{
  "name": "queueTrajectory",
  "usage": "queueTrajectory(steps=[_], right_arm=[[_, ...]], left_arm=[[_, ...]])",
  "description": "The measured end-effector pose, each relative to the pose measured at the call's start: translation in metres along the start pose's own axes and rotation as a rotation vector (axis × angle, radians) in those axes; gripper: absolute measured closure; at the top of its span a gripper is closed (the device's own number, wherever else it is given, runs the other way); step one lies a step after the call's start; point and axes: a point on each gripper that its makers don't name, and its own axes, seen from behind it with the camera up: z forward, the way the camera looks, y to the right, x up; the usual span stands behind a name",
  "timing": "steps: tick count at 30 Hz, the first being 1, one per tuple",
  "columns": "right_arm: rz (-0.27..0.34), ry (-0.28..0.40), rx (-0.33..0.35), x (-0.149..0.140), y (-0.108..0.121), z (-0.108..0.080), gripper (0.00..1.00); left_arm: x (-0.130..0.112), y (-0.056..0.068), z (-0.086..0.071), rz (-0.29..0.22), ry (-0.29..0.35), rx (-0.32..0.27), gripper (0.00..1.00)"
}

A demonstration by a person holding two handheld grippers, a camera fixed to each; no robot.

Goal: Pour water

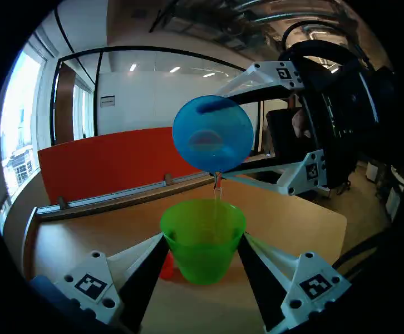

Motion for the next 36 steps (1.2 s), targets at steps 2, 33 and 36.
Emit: queueTrajectory(steps=[2,33,36], right_arm=[[-0.006,0.000,-0.001,0.0003,0.0005,0.0002,0.13],[-0.077,-0.002,-0.006,0.0044,0.0048,0.0016,0.13],[-0.087,-0.003,-0.007,0.0045,0.0052,0.0020,0.13]], left_arm=[[-0.0004,0.0000,0.0001,0.001,-0.001,-0.001,0.17],[-0.0009,-0.0016,0.0004,0.007,0.005,0.004,0.17],[-0.0010,-0.0016,0.0005,0.008,0.005,0.004,0.17]])
